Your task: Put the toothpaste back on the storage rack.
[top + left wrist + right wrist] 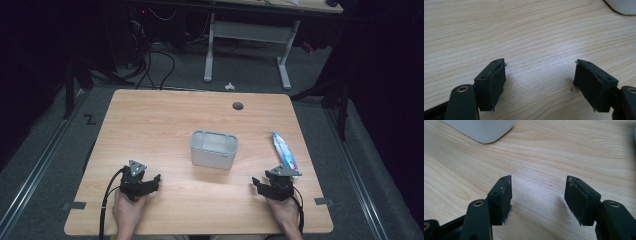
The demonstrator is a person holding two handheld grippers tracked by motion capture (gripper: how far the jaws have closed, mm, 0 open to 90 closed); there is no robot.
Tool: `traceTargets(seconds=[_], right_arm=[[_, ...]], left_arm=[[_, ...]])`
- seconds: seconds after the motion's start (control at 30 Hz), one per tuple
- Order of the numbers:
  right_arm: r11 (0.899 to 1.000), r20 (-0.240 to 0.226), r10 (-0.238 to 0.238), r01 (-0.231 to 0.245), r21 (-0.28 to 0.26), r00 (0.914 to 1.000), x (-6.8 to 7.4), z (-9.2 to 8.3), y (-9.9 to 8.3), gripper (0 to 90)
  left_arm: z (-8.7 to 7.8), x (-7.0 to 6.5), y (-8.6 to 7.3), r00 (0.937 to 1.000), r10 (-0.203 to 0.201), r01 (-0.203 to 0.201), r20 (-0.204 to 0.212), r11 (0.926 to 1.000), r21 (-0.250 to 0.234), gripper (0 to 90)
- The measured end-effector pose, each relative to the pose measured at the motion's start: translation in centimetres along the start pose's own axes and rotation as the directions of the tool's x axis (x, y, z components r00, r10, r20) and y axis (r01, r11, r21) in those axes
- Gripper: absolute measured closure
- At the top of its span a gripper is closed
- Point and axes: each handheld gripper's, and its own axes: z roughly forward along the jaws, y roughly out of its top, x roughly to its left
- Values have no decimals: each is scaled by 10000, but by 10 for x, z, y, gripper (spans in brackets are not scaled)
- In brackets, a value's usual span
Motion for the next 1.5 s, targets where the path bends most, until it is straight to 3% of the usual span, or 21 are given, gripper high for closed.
traceTargets(seconds=[1.0,1.5], right_arm=[[9985,322,412,-400,-376,9986,-16,-34,-5,415],[9975,818,490,-446,-539,9954,-32,-49,-5,418]], left_arm=[[0,0,0,10000,-28,28,21,10000,-16,258],[0,0,0,10000,-30,30,22,10000,-17,258]])
